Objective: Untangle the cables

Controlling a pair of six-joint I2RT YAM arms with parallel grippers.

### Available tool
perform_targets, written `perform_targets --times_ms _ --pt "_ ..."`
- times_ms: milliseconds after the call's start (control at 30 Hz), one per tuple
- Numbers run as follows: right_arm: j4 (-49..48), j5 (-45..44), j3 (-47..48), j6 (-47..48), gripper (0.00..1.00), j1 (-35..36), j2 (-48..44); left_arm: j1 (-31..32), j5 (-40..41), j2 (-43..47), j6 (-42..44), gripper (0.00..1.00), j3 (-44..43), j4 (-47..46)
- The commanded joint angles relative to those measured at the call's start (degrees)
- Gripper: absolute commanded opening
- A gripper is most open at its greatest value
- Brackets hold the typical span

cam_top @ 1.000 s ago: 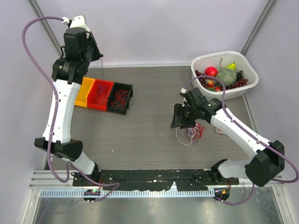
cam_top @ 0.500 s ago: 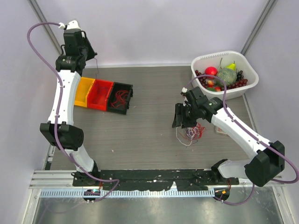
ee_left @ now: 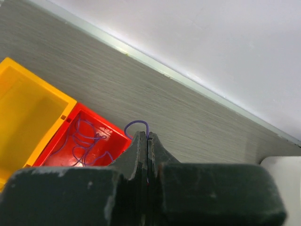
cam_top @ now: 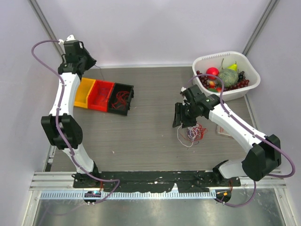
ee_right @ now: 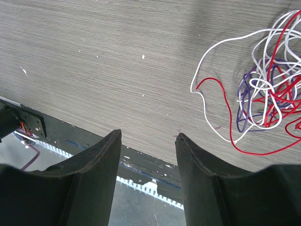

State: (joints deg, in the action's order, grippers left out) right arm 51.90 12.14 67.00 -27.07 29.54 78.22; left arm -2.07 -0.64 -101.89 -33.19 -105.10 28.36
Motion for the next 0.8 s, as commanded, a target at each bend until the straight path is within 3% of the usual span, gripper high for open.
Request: perform_targets --times_ms 0,300,367,667,733,767 --pt "-0.2 1.0 2.1 0.5 0.55 -0.2 0.2 -2.4 -0.9 -1.6 -1.0 0.00 2.7 -5.6" --pt "-1.1 2.4 2.5 -0.7 0.55 -1.0 0.8 -2.4 0.1 -7.7 3.6 0.00 8.8 -1.3" --pt "-1.4 1.7 2.3 -0.9 0.55 -0.9 0.0 -1.8 3.7 -8.9 4.7 0.00 10.1 -0.9" --pt "-1.9 1.7 1.5 -1.9 0.54 -1.2 -1.5 -0.6 8.2 -18.1 8.0 0.00 2.8 10.9" --pt "-1.6 0.3 1.1 -1.2 0.54 -1.3 -2.1 -0.1 7.6 -17.5 8.2 0.08 2.7 12.1" --pt "-1.5 -0.2 1.1 -1.1 0.54 -1.3 -2.1 0.1 7.4 -16.4 8.4 0.20 3.1 12.1"
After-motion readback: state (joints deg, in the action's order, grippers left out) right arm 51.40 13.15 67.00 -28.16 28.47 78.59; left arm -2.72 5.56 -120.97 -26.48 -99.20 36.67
